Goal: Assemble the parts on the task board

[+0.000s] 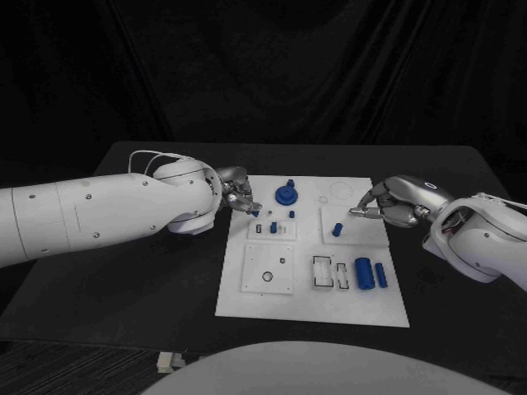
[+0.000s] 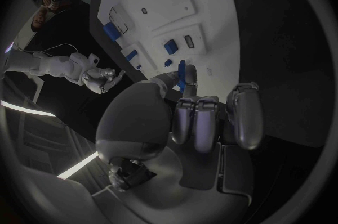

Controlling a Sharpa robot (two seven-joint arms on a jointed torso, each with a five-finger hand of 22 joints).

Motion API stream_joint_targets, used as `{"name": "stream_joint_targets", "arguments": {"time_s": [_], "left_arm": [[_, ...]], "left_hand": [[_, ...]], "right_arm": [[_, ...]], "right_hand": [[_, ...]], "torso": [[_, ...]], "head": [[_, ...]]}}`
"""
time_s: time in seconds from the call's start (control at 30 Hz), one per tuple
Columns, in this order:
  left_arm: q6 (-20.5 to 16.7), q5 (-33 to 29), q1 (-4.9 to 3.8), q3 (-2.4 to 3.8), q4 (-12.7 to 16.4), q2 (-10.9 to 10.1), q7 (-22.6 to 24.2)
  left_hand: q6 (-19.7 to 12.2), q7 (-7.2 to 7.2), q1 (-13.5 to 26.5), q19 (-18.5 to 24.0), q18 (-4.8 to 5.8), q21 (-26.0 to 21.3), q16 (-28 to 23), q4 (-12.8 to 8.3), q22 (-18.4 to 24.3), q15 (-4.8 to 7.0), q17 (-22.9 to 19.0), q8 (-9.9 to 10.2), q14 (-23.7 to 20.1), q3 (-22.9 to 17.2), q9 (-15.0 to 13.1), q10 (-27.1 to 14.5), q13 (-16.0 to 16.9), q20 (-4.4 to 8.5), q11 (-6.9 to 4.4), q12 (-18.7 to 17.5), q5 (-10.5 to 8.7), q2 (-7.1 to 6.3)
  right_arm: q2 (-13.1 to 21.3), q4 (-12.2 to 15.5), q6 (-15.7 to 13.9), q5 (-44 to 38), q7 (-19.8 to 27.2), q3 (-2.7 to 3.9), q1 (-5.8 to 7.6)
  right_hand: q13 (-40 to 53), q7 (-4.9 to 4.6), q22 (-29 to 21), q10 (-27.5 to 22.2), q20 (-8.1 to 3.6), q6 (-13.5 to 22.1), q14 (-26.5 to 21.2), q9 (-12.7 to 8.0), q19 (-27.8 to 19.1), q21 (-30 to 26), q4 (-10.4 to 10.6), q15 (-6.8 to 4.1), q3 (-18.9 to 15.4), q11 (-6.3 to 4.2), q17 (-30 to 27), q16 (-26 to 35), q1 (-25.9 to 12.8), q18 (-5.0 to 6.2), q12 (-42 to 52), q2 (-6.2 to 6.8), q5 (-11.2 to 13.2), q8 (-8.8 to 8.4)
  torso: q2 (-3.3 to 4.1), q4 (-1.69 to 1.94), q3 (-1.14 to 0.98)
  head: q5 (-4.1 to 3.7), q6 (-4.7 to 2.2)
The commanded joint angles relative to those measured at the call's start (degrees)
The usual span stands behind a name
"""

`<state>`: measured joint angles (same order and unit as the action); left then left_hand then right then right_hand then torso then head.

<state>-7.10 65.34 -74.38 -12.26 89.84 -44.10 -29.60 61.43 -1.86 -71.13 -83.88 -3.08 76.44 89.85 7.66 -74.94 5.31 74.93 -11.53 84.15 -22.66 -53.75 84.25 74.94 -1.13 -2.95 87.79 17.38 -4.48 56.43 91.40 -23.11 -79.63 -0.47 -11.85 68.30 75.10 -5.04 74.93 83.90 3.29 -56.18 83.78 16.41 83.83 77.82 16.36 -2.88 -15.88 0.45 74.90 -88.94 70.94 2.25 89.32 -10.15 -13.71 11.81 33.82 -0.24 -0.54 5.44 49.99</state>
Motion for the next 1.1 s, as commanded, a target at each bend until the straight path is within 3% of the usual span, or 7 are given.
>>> {"name": "stream_joint_targets", "arguments": {"time_s": [0.03, 0.5, 1.1], "left_arm": [[-1.62, 2.68, 0.46, 0.02, 0.46, -0.1, -0.07], [-1.15, 2.94, 2.53, 0.02, 0.39, 0.0, -0.2], [-1.09, 2.95, 4.02, 0.01, -1.36, 1.11, 0.21]], "left_hand": [[-0.14, 0.36, 0.5, 0.1, 0.12, -0.24, 0.15, -2.12, -11.13, 0.01, 15.07, 0.12, 5.85, -2.62, 0.08, 4.37, 13.02, -0.07, 0.26, -0.21, -0.32, 0.23], [-0.02, 0.31, 1.18, 0.19, 0.08, -0.47, 0.15, -1.59, -11.07, -0.01, 15.07, 0.21, 5.85, -2.72, 0.45, 4.31, 12.9, -0.09, 0.3, -0.34, -0.77, 0.4], [0.07, 0.3, 1.81, 0.21, 0.06, -0.56, 0.15, -1.09, -11.05, -0.03, 15.07, 0.28, 5.85, -2.63, 0.74, 4.27, 12.85, -0.11, 0.33, -0.4, -1.24, 0.48]], "right_arm": [[0.15, 0.38, -1.36, -0.1, -0.48, 0.03, -0.16], [0.36, 0.89, -2.07, -0.1, -0.08, 0.03, -0.25], [0.57, 1.28, -2.77, -0.1, 0.46, 0.03, -0.27]], "right_hand": [[13.9, -0.09, 10.95, 5.27, 0.24, -0.19, 5.66, 0.06, -0.22, -0.38, 0.04, 0.08, -0.28, 0.31, 13.56, 0.26, 0.51, 0.83, -0.24, -0.16, -0.27, 0.26], [13.91, -0.11, 10.94, 5.28, 0.26, -0.2, 5.67, 0.06, -0.23, -0.41, 0.02, 0.11, -0.34, 0.35, 13.61, 0.22, 0.74, 0.83, -0.23, -0.12, -0.46, 0.25], [13.93, -0.13, 10.92, 5.3, 0.27, -0.21, 5.69, 0.06, -0.26, -0.48, 0.02, 0.12, -0.37, 0.37, 13.65, 0.18, 0.83, 0.84, -0.22, -0.09, -0.56, 0.25]], "torso": [[0.08, 0.0, -0.01], [0.03, 0.02, 0.01], [0.09, 0.03, 0.0]], "head": [[-0.03, 0.01], [0.08, 0.01], [0.01, 0.01]]}}
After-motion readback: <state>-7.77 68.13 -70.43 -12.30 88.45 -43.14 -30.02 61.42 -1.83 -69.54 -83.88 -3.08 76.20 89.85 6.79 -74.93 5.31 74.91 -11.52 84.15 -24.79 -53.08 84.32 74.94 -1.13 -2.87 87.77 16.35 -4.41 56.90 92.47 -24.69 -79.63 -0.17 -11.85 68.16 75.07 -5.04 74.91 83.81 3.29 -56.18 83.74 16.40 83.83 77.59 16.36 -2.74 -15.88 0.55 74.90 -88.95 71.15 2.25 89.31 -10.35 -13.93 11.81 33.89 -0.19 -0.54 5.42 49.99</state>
